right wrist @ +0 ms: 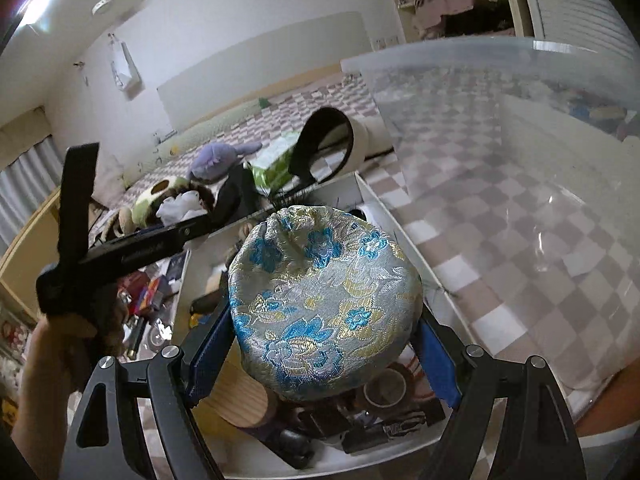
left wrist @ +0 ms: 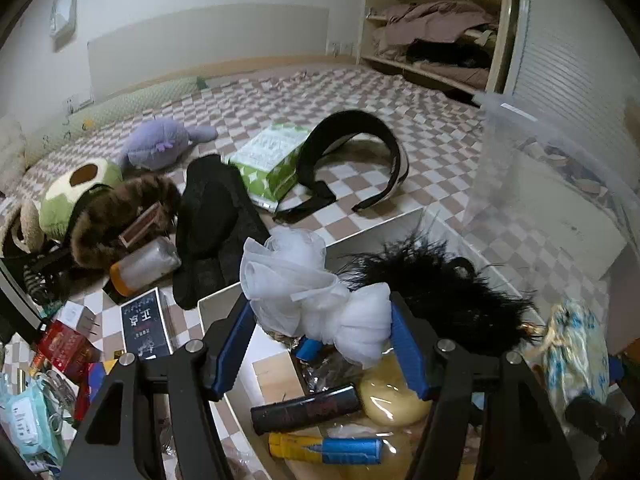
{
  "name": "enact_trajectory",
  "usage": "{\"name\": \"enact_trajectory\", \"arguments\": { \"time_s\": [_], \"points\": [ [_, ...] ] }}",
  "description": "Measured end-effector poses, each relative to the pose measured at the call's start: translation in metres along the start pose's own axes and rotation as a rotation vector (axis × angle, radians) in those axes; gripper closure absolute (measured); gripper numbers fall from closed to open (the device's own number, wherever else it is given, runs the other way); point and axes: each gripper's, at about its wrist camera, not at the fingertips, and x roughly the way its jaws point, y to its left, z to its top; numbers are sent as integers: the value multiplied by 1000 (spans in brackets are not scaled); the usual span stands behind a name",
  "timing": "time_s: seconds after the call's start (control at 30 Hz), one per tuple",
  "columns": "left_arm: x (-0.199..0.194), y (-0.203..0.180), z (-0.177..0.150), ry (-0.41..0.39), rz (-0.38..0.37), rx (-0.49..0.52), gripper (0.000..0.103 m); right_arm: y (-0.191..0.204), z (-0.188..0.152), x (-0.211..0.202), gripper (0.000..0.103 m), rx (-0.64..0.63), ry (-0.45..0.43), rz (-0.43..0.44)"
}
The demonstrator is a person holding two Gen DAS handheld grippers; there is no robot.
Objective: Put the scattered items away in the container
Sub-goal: 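Lift the brocade pouch and bath puff and carry both over the white tray, then open the left gripper dropping the bath puff while the right gripper releases the pouch into the tray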
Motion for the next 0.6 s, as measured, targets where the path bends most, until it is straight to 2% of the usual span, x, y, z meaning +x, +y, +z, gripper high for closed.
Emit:
{"name": "enact_trajectory", "arguments": {
  "time_s": [0.27, 0.43, 0.6],
  "points": [
    [29, 13, -7, 65, 75, -11, 38, 8, 0, 3, 19, -34, 28, 39],
    [42, 25, -13, 101, 77, -50, 38, 22, 7, 4, 19, -69, 27, 67],
    [49, 25, -16, 118, 88, -21, 36, 37, 20, 11, 19, -100, 25, 91]
  ]
}}
